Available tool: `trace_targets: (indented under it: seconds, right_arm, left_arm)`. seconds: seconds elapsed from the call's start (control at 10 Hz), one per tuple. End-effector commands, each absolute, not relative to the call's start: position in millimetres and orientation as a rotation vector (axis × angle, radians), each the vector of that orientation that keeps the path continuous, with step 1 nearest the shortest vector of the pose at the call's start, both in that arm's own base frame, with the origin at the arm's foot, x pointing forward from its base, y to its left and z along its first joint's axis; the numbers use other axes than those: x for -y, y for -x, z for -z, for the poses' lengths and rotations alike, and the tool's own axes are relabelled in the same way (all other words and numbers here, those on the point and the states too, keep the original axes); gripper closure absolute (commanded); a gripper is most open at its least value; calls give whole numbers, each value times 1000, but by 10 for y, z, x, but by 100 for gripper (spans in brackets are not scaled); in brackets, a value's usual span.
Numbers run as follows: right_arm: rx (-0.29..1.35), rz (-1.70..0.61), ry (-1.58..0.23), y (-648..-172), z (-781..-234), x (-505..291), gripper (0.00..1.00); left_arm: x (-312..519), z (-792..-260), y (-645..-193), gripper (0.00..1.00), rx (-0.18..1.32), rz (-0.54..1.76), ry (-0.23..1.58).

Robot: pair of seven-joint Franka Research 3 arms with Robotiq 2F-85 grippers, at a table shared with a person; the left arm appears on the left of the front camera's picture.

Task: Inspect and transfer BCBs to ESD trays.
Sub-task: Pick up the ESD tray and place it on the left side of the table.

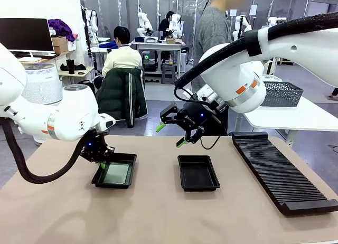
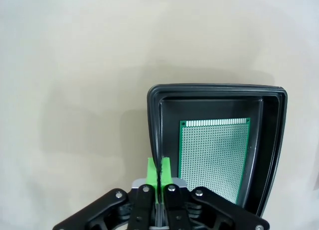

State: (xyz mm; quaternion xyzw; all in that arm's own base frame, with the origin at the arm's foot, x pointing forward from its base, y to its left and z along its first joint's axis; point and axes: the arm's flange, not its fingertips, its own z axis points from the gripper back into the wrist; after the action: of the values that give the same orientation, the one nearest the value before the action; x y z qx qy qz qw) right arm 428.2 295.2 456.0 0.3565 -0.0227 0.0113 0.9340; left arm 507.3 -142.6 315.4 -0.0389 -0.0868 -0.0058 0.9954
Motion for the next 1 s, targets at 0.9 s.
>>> trace_targets:
  seconds: [0.9]
  right_arm:
    - [46,-22,-728,-4279,-4550,-2941,0]
  left_arm:
    - [-179,-3242,-4861,97,180,-32,158]
